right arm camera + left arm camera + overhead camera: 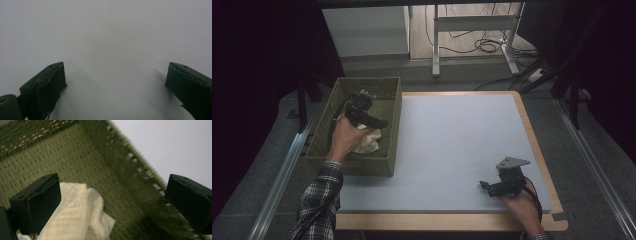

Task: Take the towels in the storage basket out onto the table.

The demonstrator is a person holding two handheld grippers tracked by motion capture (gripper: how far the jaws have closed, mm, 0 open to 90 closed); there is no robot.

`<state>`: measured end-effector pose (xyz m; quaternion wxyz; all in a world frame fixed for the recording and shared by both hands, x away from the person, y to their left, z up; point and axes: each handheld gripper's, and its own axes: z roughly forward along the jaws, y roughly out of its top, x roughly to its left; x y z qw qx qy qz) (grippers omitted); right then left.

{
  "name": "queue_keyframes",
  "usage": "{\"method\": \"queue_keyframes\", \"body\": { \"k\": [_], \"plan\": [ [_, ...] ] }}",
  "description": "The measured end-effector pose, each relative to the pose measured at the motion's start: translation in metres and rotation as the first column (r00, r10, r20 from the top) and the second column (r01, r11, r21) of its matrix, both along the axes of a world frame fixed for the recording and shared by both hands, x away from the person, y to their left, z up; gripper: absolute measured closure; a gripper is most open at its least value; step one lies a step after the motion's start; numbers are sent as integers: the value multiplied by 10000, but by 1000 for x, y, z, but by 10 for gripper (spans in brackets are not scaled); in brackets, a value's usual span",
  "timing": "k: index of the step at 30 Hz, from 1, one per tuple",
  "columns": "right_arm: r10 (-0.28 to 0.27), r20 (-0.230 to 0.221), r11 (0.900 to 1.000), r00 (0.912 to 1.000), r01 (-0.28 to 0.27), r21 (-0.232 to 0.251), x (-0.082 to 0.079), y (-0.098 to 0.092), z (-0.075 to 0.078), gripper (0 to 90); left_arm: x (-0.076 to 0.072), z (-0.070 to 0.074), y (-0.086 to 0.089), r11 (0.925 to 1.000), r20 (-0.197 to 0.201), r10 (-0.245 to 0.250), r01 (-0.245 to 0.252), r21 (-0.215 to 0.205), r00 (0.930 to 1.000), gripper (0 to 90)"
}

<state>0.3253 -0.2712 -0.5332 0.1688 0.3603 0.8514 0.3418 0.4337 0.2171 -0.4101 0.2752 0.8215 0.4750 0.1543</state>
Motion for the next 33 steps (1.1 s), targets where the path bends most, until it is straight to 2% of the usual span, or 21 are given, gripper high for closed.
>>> {"method": "queue_keyframes", "body": {
  "k": [10, 18, 19, 20, 24, 25, 26, 27, 28, 29, 31, 33],
  "plan": [
    [1, -4, 10000, 10000, -1, 1, 0, 0, 0, 30, 14, -34, 20, 9978, -846, 398, -351, 556, 9956, 3],
    [-1, -2, 10000, 10000, 1, 4, 0, 0, 0, 30, 27, -58, 36, 9913, -1850, 882, -681, 1124, 9788, 6],
    [-1, -3, 10000, 10000, 1, 4, 0, 0, 0, 30, 27, -58, 36, 9913, -1850, 882, -681, 1124, 9788, 6],
    [0, -2, 10000, 10000, 0, 5, 0, 0, 0, 30, 29, -63, 41, 9891, -2101, 1059, -812, 1228, 9719, 8],
    [0, -4, 10000, 10000, 0, 6, 0, 0, 0, 31, 34, -74, 48, 9861, -2687, 1297, -956, 1362, 9544, 10],
    [1, -3, 10000, 10000, -1, 4, 0, 0, 0, 30, 35, -78, 49, 9844, -2874, 1375, -985, 1460, 9479, 10],
    [0, -4, 10000, 10000, 0, 6, 0, 0, 0, 30, 36, -80, 50, 9835, -2978, 1419, -1003, 1504, 9440, 10],
    [-2, -5, 10000, 10000, 2, 7, 0, 0, 0, 31, 36, -80, 50, 9835, -2978, 1419, -1003, 1504, 9440, 11],
    [-2, -7, 10000, 10000, 2, 8, 0, 0, 0, 30, 37, -84, 51, 9827, -3168, 1489, -1046, 1527, 9368, 11],
    [0, -5, 10000, 10000, 0, 7, 0, 0, 0, 30, 38, -89, 53, 9823, -3525, 1572, -1094, 1519, 9225, 12],
    [-2, -5, 10000, 10000, 2, 7, 0, 0, 0, 31, 40, -93, 54, 9819, -3822, 1675, -1189, 1475, 9088, 14],
    [0, -4, 10000, 10000, 0, 5, 0, 0, 0, 30, 41, -97, 56, 9828, -4228, 1671, -1160, 1439, 8907, 34]
  ]
}}
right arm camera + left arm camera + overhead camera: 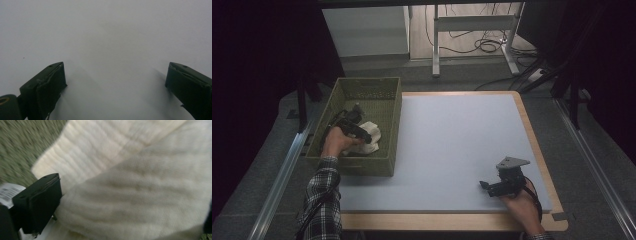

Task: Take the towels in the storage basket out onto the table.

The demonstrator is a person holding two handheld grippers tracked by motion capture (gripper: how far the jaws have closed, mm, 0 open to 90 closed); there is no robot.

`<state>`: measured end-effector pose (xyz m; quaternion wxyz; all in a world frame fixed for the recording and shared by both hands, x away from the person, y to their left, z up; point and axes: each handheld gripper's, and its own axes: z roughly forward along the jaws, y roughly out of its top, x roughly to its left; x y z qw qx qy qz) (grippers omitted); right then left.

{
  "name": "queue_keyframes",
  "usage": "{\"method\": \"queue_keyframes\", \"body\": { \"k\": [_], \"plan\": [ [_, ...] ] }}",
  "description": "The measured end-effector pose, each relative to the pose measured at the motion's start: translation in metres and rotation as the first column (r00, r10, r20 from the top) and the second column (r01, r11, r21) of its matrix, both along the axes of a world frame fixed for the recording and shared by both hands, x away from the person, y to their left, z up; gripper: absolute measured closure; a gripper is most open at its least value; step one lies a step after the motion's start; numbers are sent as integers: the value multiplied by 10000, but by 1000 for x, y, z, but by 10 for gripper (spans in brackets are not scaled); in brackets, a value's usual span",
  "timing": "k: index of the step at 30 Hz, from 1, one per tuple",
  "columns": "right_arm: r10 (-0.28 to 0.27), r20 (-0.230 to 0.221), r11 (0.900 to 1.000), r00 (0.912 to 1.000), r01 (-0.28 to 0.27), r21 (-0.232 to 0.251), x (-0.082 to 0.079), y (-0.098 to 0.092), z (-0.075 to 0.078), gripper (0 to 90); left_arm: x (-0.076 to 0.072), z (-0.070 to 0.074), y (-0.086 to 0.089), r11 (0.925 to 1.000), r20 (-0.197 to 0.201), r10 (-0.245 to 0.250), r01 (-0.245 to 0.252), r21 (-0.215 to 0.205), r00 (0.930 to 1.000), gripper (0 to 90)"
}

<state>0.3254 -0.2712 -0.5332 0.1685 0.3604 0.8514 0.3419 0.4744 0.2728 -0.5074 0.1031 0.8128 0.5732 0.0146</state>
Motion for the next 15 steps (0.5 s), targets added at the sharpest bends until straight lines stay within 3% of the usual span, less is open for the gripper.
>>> {"method": "queue_keyframes", "body": {
  "k": [2, 3, 4, 5, 6, 8, 10, 12, 15],
  "plan": [
    [0, 0, 10000, 10000, 0, 1, 0, 0, 0, 30, -1, -1, 1, 9993, -243, 5, -14, -361, 9997, 105],
    [-3, 0, 10000, 10000, 3, 1, 0, 0, 0, 30, -1, 0, 1, 9982, -254, -22, 6, -598, 9997, 192],
    [0, 2, 10000, 10000, 0, 0, 0, 0, 0, 30, -1, 1, 1, 9983, -238, -32, 18, -578, 9997, 255],
    [-1, 0, 10000, 10000, 1, 3, 0, 0, 0, 30, -2, 2, 1, 9960, -318, 39, -67, -892, 9995, 330],
    [-2, -1, 10000, 10000, 2, 0, 0, 0, 0, 30, -2, 3, 1, 9960, -340, 40, -70, -892, 9994, 408],
    [-1, 1, 10000, 10000, 1, 1, 0, 0, 0, 31, -3, 4, 0, 9911, -520, -172, 101, -1327, 9985, 568],
    [-2, 0, 10000, 10000, 2, 1, 0, 0, 0, 30, -3, 5, 0, 9898, -542, -300, 221, -1408, 9981, 667],
    [-1, 0, 10000, 10000, 1, 2, 0, 0, 0, 30, -3, 8, -1, 9904, -437, -456, 394, -1326, 9980, 704],
    [-3, -3, 10000, 10000, 3, 2, 0, 0, 0, 30, -4, 16, -1, 9923, 253, -369, 396, -1172, 9990, 715]
  ]
}}
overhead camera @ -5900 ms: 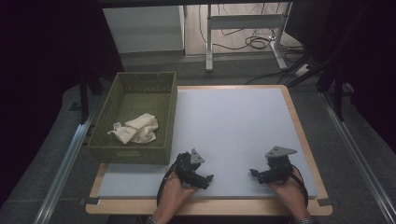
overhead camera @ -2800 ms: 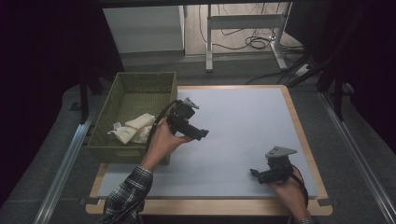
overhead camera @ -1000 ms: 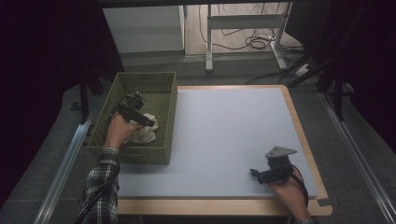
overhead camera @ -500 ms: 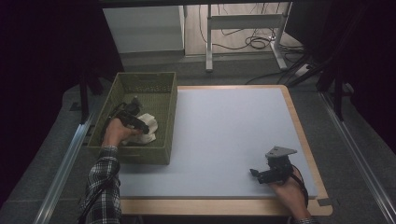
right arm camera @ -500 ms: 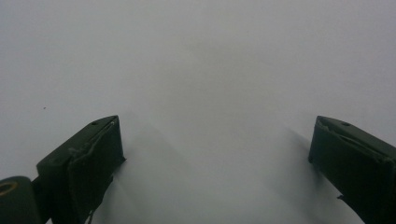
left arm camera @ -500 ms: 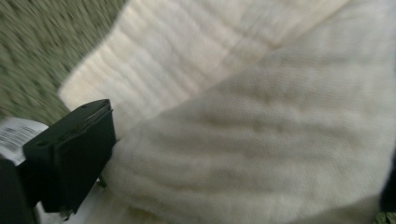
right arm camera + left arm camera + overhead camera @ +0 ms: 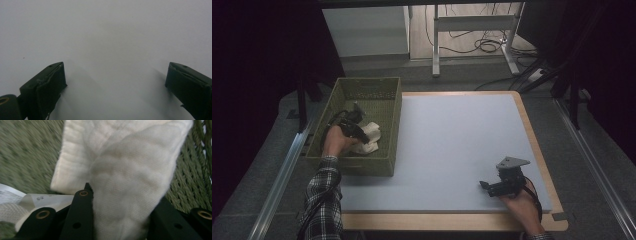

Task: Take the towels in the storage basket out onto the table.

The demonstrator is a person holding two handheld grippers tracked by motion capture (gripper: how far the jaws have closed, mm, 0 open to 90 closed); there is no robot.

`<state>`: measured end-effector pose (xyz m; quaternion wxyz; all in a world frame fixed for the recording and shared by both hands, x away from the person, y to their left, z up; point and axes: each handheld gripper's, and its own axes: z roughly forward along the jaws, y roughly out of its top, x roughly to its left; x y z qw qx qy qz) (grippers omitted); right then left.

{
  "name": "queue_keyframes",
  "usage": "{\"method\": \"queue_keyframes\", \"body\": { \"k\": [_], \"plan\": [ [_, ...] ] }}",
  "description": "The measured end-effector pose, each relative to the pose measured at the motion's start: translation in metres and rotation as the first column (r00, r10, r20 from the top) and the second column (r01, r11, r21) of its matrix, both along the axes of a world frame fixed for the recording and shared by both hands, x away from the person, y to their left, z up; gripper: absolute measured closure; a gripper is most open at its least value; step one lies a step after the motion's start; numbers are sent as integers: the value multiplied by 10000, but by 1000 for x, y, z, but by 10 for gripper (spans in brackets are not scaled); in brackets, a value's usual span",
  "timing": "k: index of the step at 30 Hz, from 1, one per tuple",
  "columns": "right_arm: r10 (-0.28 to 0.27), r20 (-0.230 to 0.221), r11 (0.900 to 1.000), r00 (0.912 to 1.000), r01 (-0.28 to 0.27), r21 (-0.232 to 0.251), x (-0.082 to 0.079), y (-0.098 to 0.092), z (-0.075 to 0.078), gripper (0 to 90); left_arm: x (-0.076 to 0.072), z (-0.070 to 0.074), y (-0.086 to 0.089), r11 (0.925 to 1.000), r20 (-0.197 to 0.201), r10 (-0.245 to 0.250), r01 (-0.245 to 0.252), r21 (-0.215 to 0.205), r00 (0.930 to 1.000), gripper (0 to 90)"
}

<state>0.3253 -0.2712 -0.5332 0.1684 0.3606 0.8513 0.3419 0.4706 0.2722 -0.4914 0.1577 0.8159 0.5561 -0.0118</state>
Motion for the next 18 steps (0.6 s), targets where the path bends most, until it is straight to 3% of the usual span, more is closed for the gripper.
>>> {"method": "queue_keyframes", "body": {
  "k": [2, 8, 14, 18],
  "plan": [
    [1, 1, 10000, 10000, -1, 1, 0, 0, 0, 30, -1, 7, 1, 9999, 521, 101, -99, -47, 9986, 715],
    [3, 3, 10000, 10000, -3, -2, 0, 0, 0, 30, -8, 26, 2, 9998, 1437, 106, -82, -172, 9896, 710],
    [6, 6, 10000, 10000, -6, -5, 0, 0, 0, 31, -15, 49, 5, 9993, 2430, 310, -252, -268, 9695, 708],
    [5, 5, 10000, 10000, -5, -5, 0, 0, 0, 30, -22, 66, 5, 9996, 2870, 200, -135, -247, 9577, 706]
  ]
}}
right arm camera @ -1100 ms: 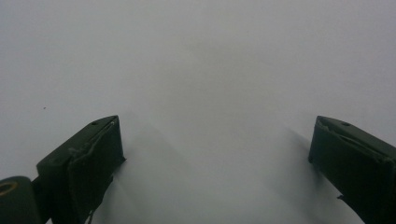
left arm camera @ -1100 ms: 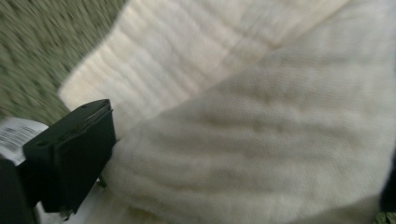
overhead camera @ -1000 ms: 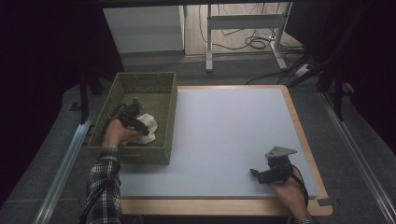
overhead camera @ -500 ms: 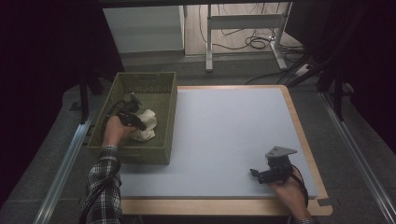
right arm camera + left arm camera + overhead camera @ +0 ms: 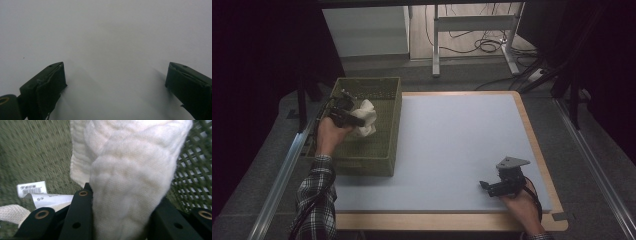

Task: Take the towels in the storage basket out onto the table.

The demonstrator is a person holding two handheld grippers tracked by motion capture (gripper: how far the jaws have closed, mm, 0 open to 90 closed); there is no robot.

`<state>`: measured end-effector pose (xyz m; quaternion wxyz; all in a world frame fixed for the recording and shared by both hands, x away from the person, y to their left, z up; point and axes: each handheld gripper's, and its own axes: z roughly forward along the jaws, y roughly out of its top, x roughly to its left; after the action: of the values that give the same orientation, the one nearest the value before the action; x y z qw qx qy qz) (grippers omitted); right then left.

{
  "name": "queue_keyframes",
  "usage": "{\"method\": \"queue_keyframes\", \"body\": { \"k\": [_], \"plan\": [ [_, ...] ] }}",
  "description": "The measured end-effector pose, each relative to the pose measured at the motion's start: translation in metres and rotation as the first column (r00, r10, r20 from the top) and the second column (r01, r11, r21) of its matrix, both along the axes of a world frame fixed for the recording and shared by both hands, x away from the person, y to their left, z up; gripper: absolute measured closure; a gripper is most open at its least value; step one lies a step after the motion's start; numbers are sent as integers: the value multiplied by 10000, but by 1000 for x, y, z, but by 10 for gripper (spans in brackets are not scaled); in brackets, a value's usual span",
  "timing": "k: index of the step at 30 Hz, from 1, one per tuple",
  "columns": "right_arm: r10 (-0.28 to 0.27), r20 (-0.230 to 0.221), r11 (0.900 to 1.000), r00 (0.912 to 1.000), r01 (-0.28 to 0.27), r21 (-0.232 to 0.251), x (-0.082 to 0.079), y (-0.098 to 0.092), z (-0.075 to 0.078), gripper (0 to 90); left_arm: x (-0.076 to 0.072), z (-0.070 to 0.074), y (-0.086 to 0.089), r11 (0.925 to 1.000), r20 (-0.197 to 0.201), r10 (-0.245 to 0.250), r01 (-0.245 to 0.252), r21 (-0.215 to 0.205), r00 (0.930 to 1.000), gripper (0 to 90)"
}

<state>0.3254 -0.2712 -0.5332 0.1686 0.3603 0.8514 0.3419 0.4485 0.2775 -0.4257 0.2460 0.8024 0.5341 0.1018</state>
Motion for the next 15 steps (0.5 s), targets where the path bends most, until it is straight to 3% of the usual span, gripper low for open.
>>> {"method": "queue_keyframes", "body": {
  "k": [6, 15],
  "plan": [
    [0, 1, 10000, 10000, 0, -4, 0, 0, 0, 30, -8, 22, -1, 10000, 867, -41, 41, -7, 9962, 705],
    [-2, -2, 10000, 10000, 2, -3, 0, 0, 0, 30, -15, 44, -7, 9998, 1605, -206, 213, -31, 9868, 705]
  ]
}}
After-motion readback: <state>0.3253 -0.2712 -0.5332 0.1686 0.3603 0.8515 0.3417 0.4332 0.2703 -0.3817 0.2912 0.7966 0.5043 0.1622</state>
